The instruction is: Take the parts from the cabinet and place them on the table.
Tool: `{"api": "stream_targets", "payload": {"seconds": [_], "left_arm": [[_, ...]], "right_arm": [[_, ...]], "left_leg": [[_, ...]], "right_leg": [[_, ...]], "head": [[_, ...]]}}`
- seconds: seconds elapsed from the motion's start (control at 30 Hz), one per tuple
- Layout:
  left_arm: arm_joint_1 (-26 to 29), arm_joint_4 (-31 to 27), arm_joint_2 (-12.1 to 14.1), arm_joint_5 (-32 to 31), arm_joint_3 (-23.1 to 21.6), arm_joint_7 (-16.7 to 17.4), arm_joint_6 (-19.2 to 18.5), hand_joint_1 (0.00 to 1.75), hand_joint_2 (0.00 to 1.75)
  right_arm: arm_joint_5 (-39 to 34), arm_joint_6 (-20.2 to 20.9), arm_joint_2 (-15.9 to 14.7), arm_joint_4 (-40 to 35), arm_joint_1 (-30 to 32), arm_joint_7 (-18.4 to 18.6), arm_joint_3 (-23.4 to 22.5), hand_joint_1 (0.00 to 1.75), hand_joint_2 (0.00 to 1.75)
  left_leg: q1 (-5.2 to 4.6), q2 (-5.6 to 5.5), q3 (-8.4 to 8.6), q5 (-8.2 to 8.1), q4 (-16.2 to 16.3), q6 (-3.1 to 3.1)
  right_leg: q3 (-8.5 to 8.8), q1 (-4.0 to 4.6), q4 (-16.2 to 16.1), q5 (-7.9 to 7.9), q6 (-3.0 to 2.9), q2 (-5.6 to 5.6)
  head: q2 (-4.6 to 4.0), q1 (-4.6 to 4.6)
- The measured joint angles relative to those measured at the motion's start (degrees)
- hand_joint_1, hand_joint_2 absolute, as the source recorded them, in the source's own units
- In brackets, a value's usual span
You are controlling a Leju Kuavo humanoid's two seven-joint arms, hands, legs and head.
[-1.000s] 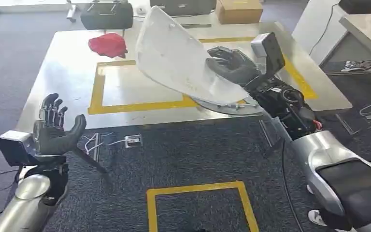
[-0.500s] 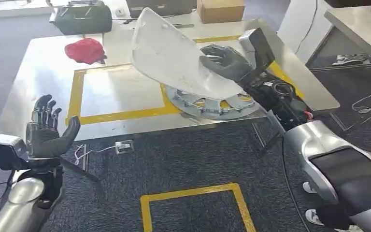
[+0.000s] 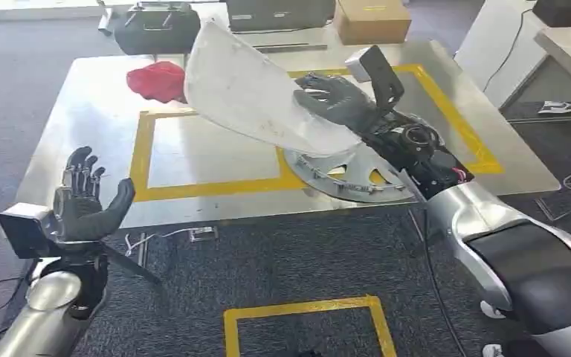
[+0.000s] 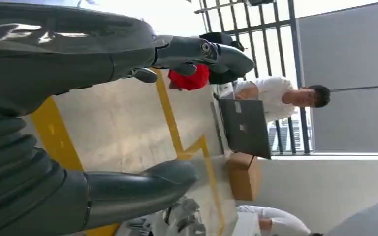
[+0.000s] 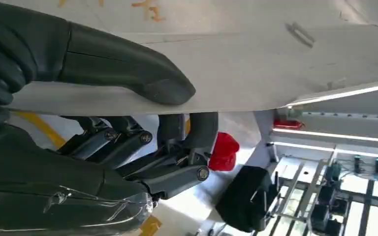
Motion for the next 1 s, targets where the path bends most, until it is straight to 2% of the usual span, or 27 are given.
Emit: {"api": "stream_targets", "payload": {"seconds": [0.03,0.07,0.1,0.17,0.2,0.23,0.27,0.3,0.37,0.4,0.43,0.47,0.5,0.53,0.57,0.6,0.63,0.7,0.73,0.77,0.8,0.83,0.87,0.9,0.93,0.97,1.0], "left_arm": [[0.02,-0.2,0.0,-0.06,0.0,0.06,0.0,0.0,1.75],[-0.1,-0.29,0.02,-0.09,0.0,0.09,0.02,0.0,1.75],[0.02,-0.36,0.02,-0.11,0.0,0.37,0.07,0.0,1.75],[0.3,-0.66,0.04,-0.2,0.0,0.39,0.13,0.0,1.75],[0.33,-0.86,0.07,-0.24,0.0,0.48,0.2,0.0,1.75],[0.39,-1.25,0.15,-0.28,0.02,0.48,0.24,0.0,1.75],[0.29,-1.43,0.2,-0.42,0.02,0.48,0.28,0.0,1.75],[0.29,-1.47,0.22,-0.41,0.02,0.48,0.28,0.0,1.75],[0.78,-1.47,0.33,-0.39,0.02,0.52,0.28,0.0,1.75],[0.96,-1.47,0.35,-0.39,0.02,0.55,0.28,0.0,1.75],[1.0,-1.49,0.37,-0.39,0.02,0.59,0.28,0.0,1.75],[0.96,-1.6,0.37,-0.41,0.02,0.7,0.28,0.0,1.75],[0.96,-1.75,0.44,-0.46,0.04,0.85,0.28,0.0,1.75],[0.96,-1.86,0.48,-0.52,0.04,0.98,0.3,0.0,1.75],[0.95,-2.08,0.63,-0.66,0.04,1.11,0.31,0.0,1.75],[0.94,-2.21,0.63,-0.7,0.04,1.34,0.31,0.0,1.75],[0.91,-2.37,0.63,-0.74,0.04,1.4,0.31,0.0,1.75],[0.94,-2.63,0.68,-0.81,0.04,1.51,0.28,0.0,1.75],[0.96,-2.82,0.68,-0.81,0.04,1.51,0.28,0.0,1.75],[0.89,-3.02,0.68,-0.81,0.04,1.49,0.28,0.0,1.75],[0.85,-3.04,0.68,-0.81,0.04,1.49,0.24,0.0,1.75],[0.91,-3.02,0.66,-0.81,0.04,1.49,0.15,0.0,1.75],[1.06,-3.02,0.66,-0.81,0.04,1.49,0.02,0.0,1.75],[1.08,-3.02,0.63,-0.79,0.04,1.49,0.0,0.0,1.75],[1.09,-3.02,0.61,-0.79,0.04,1.49,-0.07,0.0,1.75],[1.09,-3.02,0.61,-0.76,0.04,1.49,-0.13,0.0,1.75],[1.07,-3.02,0.61,-0.74,0.04,1.49,-0.15,0.0,1.75]], "right_arm": [[0.04,0.02,0.22,0.59,-0.44,-0.09,0.11,1.75,1.75],[0.04,0.06,0.46,1.61,-0.87,-0.26,0.28,1.75,1.75],[0.07,0.18,0.74,2.1,-1.23,-0.31,0.48,1.75,1.75],[0.28,0.17,1.09,2.42,-1.3,-0.26,0.66,1.75,1.75],[0.2,0.11,1.46,2.91,-1.43,-0.39,0.81,1.75,1.75],[0.17,0.11,1.66,3.12,-1.61,-0.52,0.85,1.75,1.75],[0.13,0.07,1.66,3.41,-1.95,-0.7,0.83,1.75,1.75],[0.02,0.04,1.9,3.82,-2.2,-0.79,0.83,1.75,1.75],[0.04,0.13,2.25,4.46,-2.04,-0.83,0.9,1.75,1.75],[0.04,0.13,2.34,4.72,-1.88,-0.83,0.94,1.75,1.75],[0.04,0.13,2.47,4.96,-1.86,-0.83,0.96,1.75,1.75],[0.04,0.13,2.53,5.26,-1.93,-0.85,0.98,1.75,1.75],[0.04,0.13,2.62,5.48,-2.12,-0.9,0.98,1.75,1.75],[0.04,0.2,2.77,5.61,-2.28,-0.92,0.98,1.75,1.75],[0.04,0.28,2.95,5.94,-2.48,-0.94,0.98,1.75,1.75],[0.04,0.52,3.06,6.25,-2.75,-0.98,0.98,1.75,1.75],[0.07,0.77,3.3,6.47,-2.79,-1.03,1.01,1.75,1.75],[0.28,0.87,3.65,6.82,-2.95,-1.05,1.05,1.75,1.75],[0.28,0.87,3.82,6.84,-3.04,-1.05,1.07,1.75,1.75],[0.26,0.85,3.82,6.99,-3.4,-1.09,1.07,1.75,1.75],[0.26,0.83,3.89,7.08,-3.55,-1.11,1.07,1.75,1.75],[0.28,0.81,3.98,7.19,-3.49,-1.09,1.07,1.75,1.75],[0.55,0.76,4.46,7.58,-2.93,-1.07,1.16,1.75,1.75],[0.85,0.68,4.52,7.89,-2.46,-0.98,1.24,1.75,1.75],[1.01,0.57,4.68,8.11,-2.16,-0.9,1.4,1.75,1.75],[1.07,0.2,4.87,8.35,-2.18,-0.83,1.49,1.75,1.75],[1.07,0.15,4.92,8.37,-2.25,-0.83,1.51,1.75,1.75]], "left_leg": [[0.02,0.0,0.29,-0.56,0.24,-0.29],[-0.07,-0.1,0.22,-0.7,0.08,-0.64],[-0.23,-0.14,-0.26,-0.53,0.37,-0.94],[-0.1,-0.14,-0.73,-0.61,0.71,-1.08],[-0.23,-0.13,-0.68,-0.98,0.83,-1.63],[-0.01,0.11,-1.04,-1.74,1.72,-1.99],[-0.03,0.45,-2.38,-2.32,4.44,-2.47],[0.11,0.68,-5.07,-4.14,9.36,-2.86],[0.27,0.86,-11.23,-7.31,19.29,-3.15],[0.28,0.85,-13.28,-6.69,21.2,-3.1],[0.28,0.83,-13.54,-5.25,20.49,-2.89],[0.23,0.83,-12.27,-1.69,16.0,-2.38],[0.11,0.82,-10.12,1.88,10.27,-1.88],[-0.07,0.81,-8.37,4.29,5.88,-1.41],[-0.63,0.67,-5.86,5.28,1.19,-0.72],[-0.75,0.66,-5.29,4.37,-0.06,-0.93],[-0.8,0.74,-5.24,4.2,0.33,-0.99],[-0.81,0.68,-4.94,3.55,0.3,-0.45],[-0.18,0.74,-4.38,3.53,-0.32,-0.4],[-0.12,0.69,-3.75,3.26,-0.61,-0.05],[-0.1,0.7,-3.45,3.01,-0.61,0.29],[-0.1,0.7,-3.22,2.76,-0.61,0.34],[-0.1,0.7,-2.77,2.34,-0.6,0.39],[-0.1,0.66,-2.37,2.0,-0.54,0.36],[-0.07,0.56,-1.87,1.6,-0.48,0.31],[-0.06,0.43,-1.33,1.15,-0.33,0.17],[-0.06,0.37,-1.1,0.94,-0.25,0.09]], "right_leg": [[1.1,-0.26,-4.17,1.98,0.27,-0.18],[1.78,0.16,-3.98,1.47,0.44,-0.12],[2.65,0.31,-5.3,0.95,-0.19,0.14],[2.81,0.39,-6.05,-0.24,-1.05,0.17],[3.11,0.24,-6.25,-0.46,-1.6,0.26],[3.69,0.07,-6.49,-0.61,-2.06,0.31],[4.06,0.05,-6.63,-0.82,-2.42,0.32],[4.33,0.12,-6.65,-1.05,-2.8,0.27],[4.86,0.25,-6.65,-1.57,-3.3,0.34],[5.21,0.25,-6.64,-1.84,-3.29,0.43],[5.52,0.25,-6.64,-2.06,-3.29,0.47],[6.09,0.28,-6.65,-2.51,-3.21,0.55],[6.63,0.3,-6.66,-2.92,-3.11,0.59],[7.04,0.31,-6.67,-3.25,-2.98,0.59],[7.36,0.4,-6.73,-3.82,-2.58,0.62],[7.36,0.72,-6.76,-4.02,-2.21,0.81],[7.41,0.49,-6.78,-4.14,-1.92,0.79],[8.05,0.57,-7.21,-4.64,-1.16,0.73],[7.97,0.52,-7.09,-5.11,-0.97,0.62],[7.13,0.55,-5.2,-6.0,-0.82,0.14],[5.23,0.58,-1.13,-7.84,-0.79,0.17],[3.19,0.58,2.76,-9.3,-0.7,0.21],[-0.64,0.58,9.59,-11.24,-0.47,0.2],[-2.72,0.56,12.51,-11.32,-0.28,0.18],[-3.43,0.46,12.31,-9.72,-0.1,0.13],[-2.81,0.32,9.53,-7.04,0.01,0.07],[-2.25,0.26,7.6,-5.52,0.05,0.07]], "head": [[0.0,0.28],[-0.02,0.02],[0.0,0.2],[0.0,0.3],[0.0,-0.24],[0.0,-0.02],[0.0,-0.37],[0.0,-0.9],[0.0,-1.47],[0.0,-1.75],[0.0,-1.93],[0.0,-2.14],[0.0,-2.21],[0.0,-2.23],[0.0,-2.27],[0.0,-2.32],[0.0,-2.38],[0.0,-2.36],[0.0,-2.34],[0.0,-1.99],[0.0,-1.53],[0.0,-1.2],[0.0,-1.16],[0.0,-1.07],[0.0,-0.79],[0.0,-0.4],[0.0,-0.28]]}}
